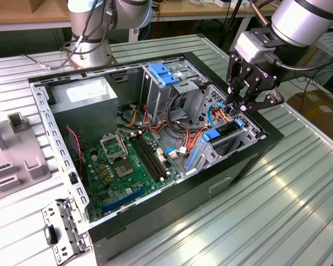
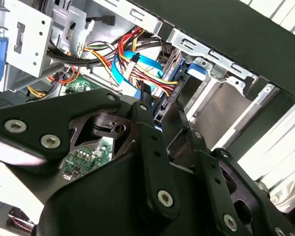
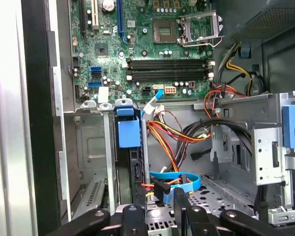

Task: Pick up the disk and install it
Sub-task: 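Insert the second disk wire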

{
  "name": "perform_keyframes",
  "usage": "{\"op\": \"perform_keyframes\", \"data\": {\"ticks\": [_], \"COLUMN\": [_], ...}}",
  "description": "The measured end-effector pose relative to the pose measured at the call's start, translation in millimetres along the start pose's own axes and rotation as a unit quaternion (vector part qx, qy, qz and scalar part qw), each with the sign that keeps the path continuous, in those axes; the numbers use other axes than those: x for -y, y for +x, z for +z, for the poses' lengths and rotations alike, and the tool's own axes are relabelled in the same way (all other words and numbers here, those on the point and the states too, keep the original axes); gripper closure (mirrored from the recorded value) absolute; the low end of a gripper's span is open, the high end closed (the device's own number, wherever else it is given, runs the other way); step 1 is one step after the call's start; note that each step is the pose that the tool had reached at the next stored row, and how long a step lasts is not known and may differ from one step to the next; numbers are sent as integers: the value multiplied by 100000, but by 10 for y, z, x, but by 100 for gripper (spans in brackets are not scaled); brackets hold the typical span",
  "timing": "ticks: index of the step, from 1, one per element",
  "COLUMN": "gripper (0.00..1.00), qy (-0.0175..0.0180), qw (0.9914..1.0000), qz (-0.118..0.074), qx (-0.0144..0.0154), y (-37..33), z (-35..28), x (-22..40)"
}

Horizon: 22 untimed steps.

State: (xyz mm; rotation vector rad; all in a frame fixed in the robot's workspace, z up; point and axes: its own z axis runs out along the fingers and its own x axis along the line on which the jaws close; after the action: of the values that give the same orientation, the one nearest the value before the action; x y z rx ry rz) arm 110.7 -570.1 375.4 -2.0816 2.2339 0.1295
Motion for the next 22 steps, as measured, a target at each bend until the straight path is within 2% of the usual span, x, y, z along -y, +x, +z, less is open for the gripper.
{"op": "perform_keyframes", "data": {"ticks": [3,8,9,10,11,17,22], "gripper": [64,64,65,78,84,84,84], "qy": [8,6,6,4,3,2,0], "qw": [100000,100000,100000,100000,100000,100000,100000], "qz": [-2,-3,-2,-4,-3,-3,0], "qx": [-117,-99,-91,-74,-67,-33,-22], "y": [1,2,2,2,2,2,133], "z": [58,62,61,62,62,62,60], "x": [-24,-26,-26,-26,-26,-26,-48]}}
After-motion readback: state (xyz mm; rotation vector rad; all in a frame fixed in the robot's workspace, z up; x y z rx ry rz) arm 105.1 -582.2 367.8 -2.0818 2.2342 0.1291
